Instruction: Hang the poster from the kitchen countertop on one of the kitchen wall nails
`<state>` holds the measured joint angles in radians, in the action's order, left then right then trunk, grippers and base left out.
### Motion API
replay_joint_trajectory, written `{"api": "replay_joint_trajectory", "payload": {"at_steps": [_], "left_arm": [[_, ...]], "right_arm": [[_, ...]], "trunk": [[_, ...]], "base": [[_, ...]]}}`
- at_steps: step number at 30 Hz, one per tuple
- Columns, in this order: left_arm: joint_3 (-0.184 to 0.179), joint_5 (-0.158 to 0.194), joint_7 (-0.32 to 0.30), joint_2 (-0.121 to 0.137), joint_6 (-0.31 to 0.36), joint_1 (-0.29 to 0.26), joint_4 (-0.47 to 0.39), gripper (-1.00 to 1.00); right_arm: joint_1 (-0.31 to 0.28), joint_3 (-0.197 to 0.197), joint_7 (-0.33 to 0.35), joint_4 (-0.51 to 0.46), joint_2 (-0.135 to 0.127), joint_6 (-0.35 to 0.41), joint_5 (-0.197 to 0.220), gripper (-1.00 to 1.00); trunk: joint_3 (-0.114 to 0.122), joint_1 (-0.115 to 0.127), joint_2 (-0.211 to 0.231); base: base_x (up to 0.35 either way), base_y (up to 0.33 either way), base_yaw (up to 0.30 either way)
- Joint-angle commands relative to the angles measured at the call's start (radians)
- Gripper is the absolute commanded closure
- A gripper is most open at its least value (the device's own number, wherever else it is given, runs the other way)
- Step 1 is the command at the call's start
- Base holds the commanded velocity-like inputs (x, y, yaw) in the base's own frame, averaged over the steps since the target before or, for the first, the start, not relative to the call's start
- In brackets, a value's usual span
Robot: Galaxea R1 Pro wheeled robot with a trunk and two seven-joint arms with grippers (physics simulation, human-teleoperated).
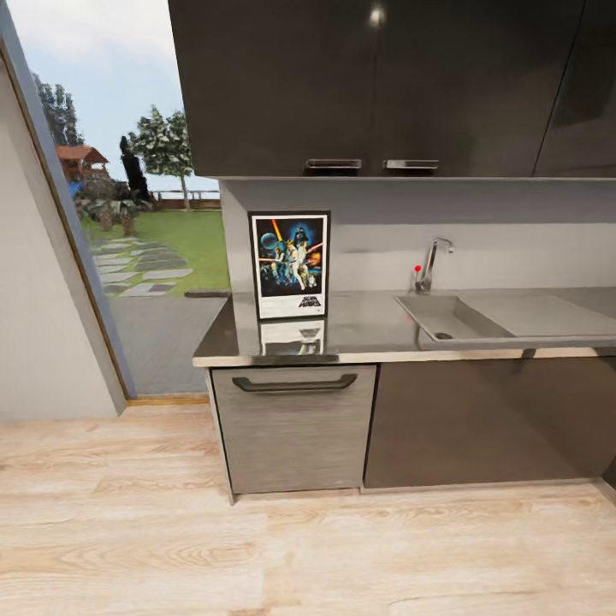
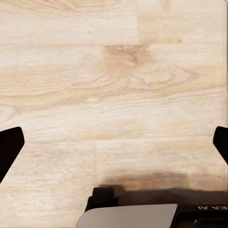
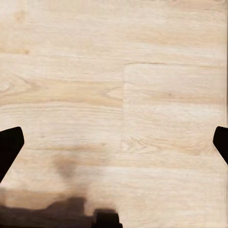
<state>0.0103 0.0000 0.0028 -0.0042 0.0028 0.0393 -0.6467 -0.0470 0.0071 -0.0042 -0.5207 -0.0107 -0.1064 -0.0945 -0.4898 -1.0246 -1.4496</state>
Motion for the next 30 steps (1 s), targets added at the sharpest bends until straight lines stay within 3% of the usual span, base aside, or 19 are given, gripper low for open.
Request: {"api": "replay_joint_trajectory", "payload": {"at_steps": [1, 23, 24, 26, 30], "left_arm": [[0.001, 0.0, 0.0, 0.0, 0.0, 0.0, -0.002, -1.0], [-0.002, 0.001, -0.003, 0.0, -0.004, 0.0, -0.01, -1.0], [-0.002, 0.002, -0.008, 0.0, 0.0, 0.0, -0.091, -1.0], [0.0, 0.002, -0.009, 0.0, 0.002, 0.0, -0.136, -1.0], [0.022, 0.004, -0.022, 0.002, 0.027, 0.0, -0.36, -1.0]], "right_arm": [[-0.001, 0.001, 0.0, 0.001, 0.0, -0.002, -0.01, -1.0], [-0.001, -0.009, 0.0, -0.006, -0.003, -0.003, -0.003, -1.0], [-0.001, -0.011, 0.0, -0.007, -0.003, -0.004, -0.003, -1.0], [-0.001, -0.011, 0.0, -0.007, -0.004, -0.006, -0.004, -1.0], [-0.001, -0.012, -0.004, -0.007, -0.004, -0.035, -0.007, -1.0]], "trunk": [[-0.001, 0.0, 0.0], [-0.001, 0.0, 0.0], [-0.001, 0.0, 0.0], [-0.001, 0.0, 0.0], [-0.001, 0.0, 0.0]], "base": [[0.209, -0.275, 0.107], [0.025, -0.033, 0.01], [0.0, 0.0, 0.0], [0.0, 0.0, 0.0], [0.0, 0.0, 0.0]]}}
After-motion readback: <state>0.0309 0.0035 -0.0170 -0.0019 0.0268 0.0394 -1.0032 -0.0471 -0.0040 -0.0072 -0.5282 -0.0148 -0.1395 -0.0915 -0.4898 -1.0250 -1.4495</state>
